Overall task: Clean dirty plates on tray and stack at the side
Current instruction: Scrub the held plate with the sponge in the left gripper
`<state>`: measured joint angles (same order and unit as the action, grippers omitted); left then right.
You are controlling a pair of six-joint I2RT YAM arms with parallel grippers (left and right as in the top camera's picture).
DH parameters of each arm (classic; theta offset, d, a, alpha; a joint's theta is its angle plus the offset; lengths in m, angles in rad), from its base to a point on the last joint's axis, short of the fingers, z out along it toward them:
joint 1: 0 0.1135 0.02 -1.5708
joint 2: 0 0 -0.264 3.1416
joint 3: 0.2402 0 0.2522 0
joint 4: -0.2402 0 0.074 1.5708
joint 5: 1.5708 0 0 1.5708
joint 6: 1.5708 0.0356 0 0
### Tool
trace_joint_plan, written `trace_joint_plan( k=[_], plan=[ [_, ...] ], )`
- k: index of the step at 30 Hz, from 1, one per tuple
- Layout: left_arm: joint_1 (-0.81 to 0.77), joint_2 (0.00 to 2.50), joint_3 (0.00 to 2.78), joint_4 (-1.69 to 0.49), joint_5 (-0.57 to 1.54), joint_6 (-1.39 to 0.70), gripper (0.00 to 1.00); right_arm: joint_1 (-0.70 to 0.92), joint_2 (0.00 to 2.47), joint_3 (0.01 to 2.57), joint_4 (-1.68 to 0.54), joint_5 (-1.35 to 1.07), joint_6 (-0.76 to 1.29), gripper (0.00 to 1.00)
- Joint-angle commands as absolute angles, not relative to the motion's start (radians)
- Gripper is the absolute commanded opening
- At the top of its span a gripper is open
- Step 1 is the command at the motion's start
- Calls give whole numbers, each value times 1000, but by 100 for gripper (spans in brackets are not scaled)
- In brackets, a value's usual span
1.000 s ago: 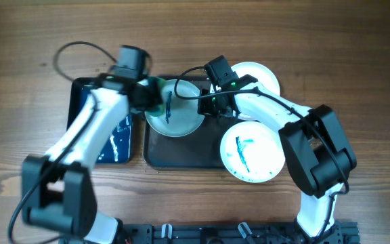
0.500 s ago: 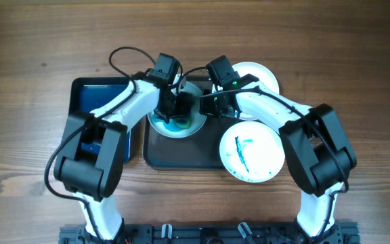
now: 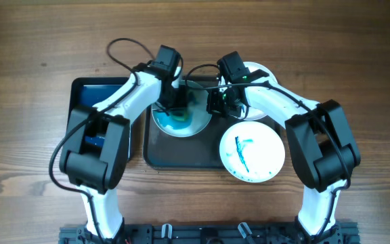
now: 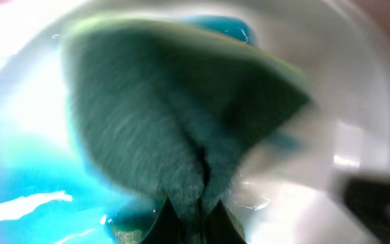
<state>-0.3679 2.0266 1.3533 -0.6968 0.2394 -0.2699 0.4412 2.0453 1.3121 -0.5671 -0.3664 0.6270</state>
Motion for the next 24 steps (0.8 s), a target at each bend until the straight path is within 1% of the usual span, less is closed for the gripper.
trace_joint_plan(
  k=[1,4,6,7,8,9,11,13,14,15,16,18,19,22,24],
  plan=[
    [-426,2076,1339,-658,455,-171,4,443,2079,1325,-551,-391,628,4],
    [-386,2068,1355,-656,25,-410,4,443,2079,1325,-551,-391,628,4],
    [-351,2061,1396,-732,-207,-497,4,443,2079,1325,-551,-391,628,4],
    [-341,2061,1414,-775,-301,-530,4,443,2079,1325,-550,-390,628,4],
    [-338,2061,1415,-803,-344,-552,4,443,2079,1325,-550,-390,628,4],
    [-338,2061,1414,-837,-340,-572,4,443,2079,1325,-550,-390,628,4],
    [-352,2061,1404,-897,-212,-580,4,443,2079,1325,-547,-390,628,4],
    [-373,2061,1393,-905,22,-510,4,443,2079,1325,-546,-390,628,4],
    [-390,2061,1391,-903,185,-455,4,443,2079,1325,-546,-390,628,4],
    [-406,2061,1391,-894,305,-404,4,443,2079,1325,-545,-390,628,4],
    [-426,2061,1391,-877,384,-374,4,443,2079,1325,-543,-390,628,4],
    [-458,2061,1391,-836,393,-371,4,443,2079,1325,-542,-390,628,4],
    [-473,2061,1391,-786,349,-375,4,443,2079,1325,-542,-390,628,4],
    [-475,2061,1391,-691,146,-457,4,443,2079,1325,-540,-390,628,4],
    [-460,2061,1391,-672,-41,-457,4,443,2079,1325,-541,-390,628,4]
  ],
)
